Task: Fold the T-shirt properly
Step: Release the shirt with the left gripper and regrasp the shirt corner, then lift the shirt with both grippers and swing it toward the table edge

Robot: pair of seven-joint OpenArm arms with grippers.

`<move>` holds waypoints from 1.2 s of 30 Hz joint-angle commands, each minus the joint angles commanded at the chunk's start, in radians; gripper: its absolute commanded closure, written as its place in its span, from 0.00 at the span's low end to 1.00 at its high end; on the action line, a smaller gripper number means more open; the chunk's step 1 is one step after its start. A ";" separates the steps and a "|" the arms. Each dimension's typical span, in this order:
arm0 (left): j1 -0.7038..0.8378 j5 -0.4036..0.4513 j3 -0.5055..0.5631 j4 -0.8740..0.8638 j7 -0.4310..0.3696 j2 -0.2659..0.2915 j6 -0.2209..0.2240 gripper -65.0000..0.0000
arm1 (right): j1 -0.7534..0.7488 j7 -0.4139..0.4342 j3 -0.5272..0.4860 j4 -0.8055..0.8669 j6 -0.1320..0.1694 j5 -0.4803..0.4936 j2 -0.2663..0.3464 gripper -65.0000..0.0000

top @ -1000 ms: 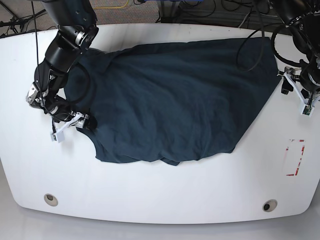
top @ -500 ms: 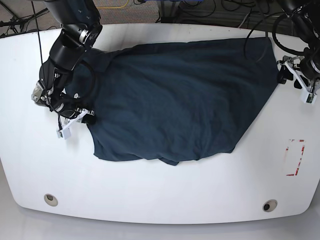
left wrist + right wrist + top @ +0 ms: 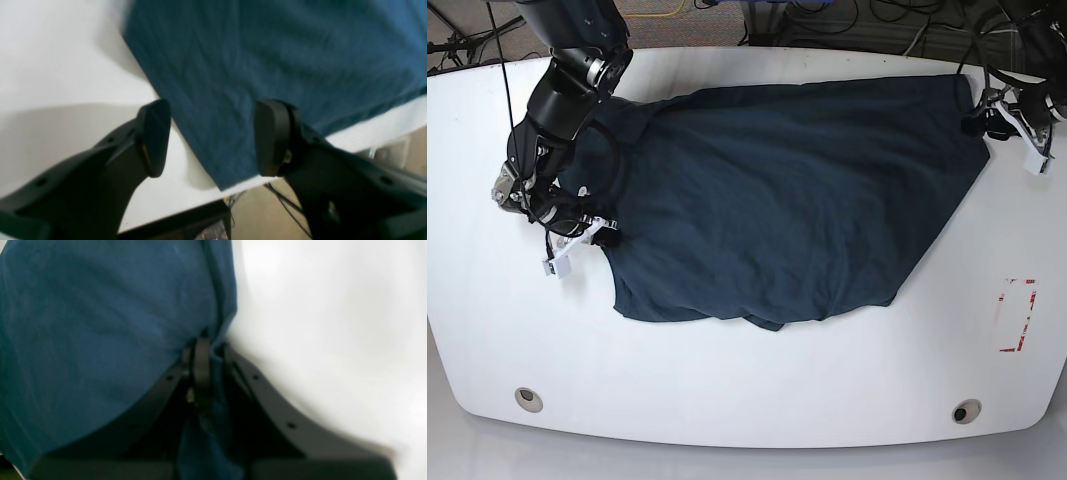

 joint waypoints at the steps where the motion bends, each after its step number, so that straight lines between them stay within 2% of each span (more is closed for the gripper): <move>1: 0.000 0.000 0.000 0.000 0.000 0.000 0.000 0.43 | 0.000 0.000 0.000 0.000 0.000 0.000 0.000 0.95; 8: 0.043 -0.003 0.008 -0.020 -0.005 -0.012 0.000 0.43 | 0.000 0.000 0.000 0.000 0.000 0.000 0.000 0.95; 13: 0.052 -0.005 0.052 -0.021 -0.007 -0.009 0.000 0.43 | 0.000 0.000 0.000 0.000 0.000 0.000 0.000 0.95; 21: 0.052 0.002 0.118 -0.026 -0.013 0.025 0.000 0.43 | 0.000 0.000 0.000 0.000 0.000 0.000 0.000 0.95; 31: 0.051 0.002 0.183 -0.026 -0.013 0.031 0.000 0.44 | -0.002 0.000 0.000 0.000 0.000 0.000 0.000 0.95; 33: 0.051 0.002 0.190 -0.026 -0.013 0.031 0.000 0.52 | -0.012 0.000 0.000 0.002 0.000 0.000 0.000 0.96; 36: 0.044 0.003 0.193 -0.026 -0.015 0.032 0.000 0.75 | -0.015 0.000 0.000 0.002 0.000 0.000 0.000 0.96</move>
